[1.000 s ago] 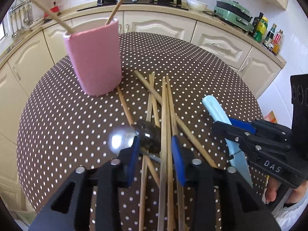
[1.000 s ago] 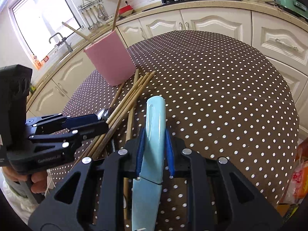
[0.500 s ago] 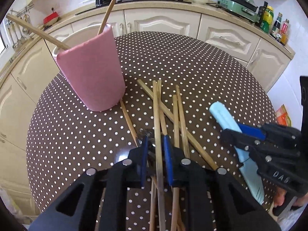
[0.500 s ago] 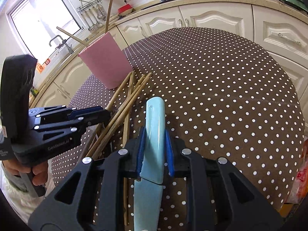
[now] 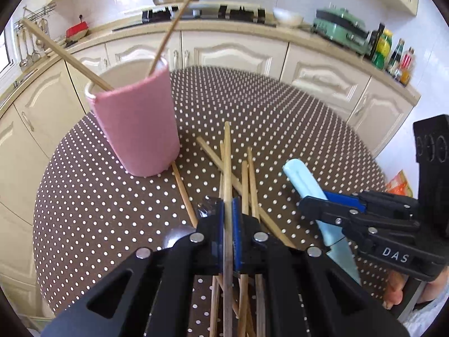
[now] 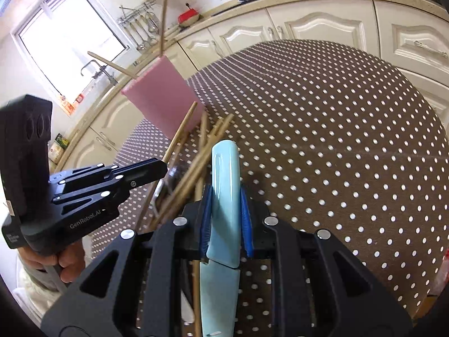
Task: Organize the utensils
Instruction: 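Lift the knife and chopstick up above the pink cup with both tools, then lower the knife and chopstick into the cup and open both tools, then grasp chopsticks with the left tool while the right grasps chopsticks too, then lift the held chopsticks with both tools up above the pink cup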
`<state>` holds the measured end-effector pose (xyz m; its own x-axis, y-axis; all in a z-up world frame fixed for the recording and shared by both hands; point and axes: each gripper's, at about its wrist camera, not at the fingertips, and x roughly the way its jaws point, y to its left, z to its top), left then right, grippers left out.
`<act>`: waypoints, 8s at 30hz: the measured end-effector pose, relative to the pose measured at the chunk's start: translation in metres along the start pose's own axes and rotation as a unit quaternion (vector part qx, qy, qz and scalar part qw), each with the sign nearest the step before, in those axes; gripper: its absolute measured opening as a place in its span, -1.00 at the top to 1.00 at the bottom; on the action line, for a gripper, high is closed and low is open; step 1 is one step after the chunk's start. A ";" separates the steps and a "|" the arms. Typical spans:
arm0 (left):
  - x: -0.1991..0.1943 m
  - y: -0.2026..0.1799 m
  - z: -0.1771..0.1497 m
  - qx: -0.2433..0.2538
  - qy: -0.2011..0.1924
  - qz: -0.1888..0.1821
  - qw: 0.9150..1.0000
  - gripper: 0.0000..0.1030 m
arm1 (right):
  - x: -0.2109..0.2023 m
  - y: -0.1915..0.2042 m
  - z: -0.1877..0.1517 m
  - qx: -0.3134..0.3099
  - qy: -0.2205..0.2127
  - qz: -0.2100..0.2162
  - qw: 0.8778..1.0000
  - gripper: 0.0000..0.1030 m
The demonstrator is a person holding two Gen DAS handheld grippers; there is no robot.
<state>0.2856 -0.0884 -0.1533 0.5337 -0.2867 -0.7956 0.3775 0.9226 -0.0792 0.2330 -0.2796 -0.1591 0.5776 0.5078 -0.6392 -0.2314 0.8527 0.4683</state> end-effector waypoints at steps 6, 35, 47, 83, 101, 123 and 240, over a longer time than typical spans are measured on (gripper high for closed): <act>-0.036 0.008 0.001 -0.020 -0.070 -0.020 0.997 0.89 | -0.011 0.018 0.014 -0.017 -0.027 0.028 0.999 0.64; -0.135 0.066 0.044 -0.090 -0.406 -0.032 0.909 0.89 | -0.031 0.135 0.143 -0.151 -0.147 0.047 0.976 0.81; -0.130 0.083 0.093 -0.117 -0.495 0.026 0.860 0.89 | -0.012 0.151 0.194 -0.177 -0.196 0.039 0.964 0.81; -0.096 0.090 0.081 -0.099 -0.418 0.069 0.900 0.37 | 0.033 0.124 0.175 -0.139 -0.153 0.016 0.978 0.80; -0.122 0.090 0.061 -0.105 -0.394 0.103 0.907 0.06 | 0.021 0.134 0.159 -0.130 -0.164 -0.017 0.978 0.63; -0.173 0.063 0.026 -0.094 -0.391 0.112 0.909 -0.13 | -0.039 0.145 0.122 -0.127 -0.195 -0.027 0.972 0.03; -0.032 0.020 -0.004 -0.039 -0.024 -0.035 0.998 0.89 | 0.022 0.052 0.034 -0.044 -0.015 0.016 0.999 0.87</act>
<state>0.2727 -0.0599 -0.1315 0.5442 -0.3618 -0.7569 0.3561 0.9165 -0.1821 0.2602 -0.2283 -0.1282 0.5914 0.5315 -0.6064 -0.3168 0.8447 0.4314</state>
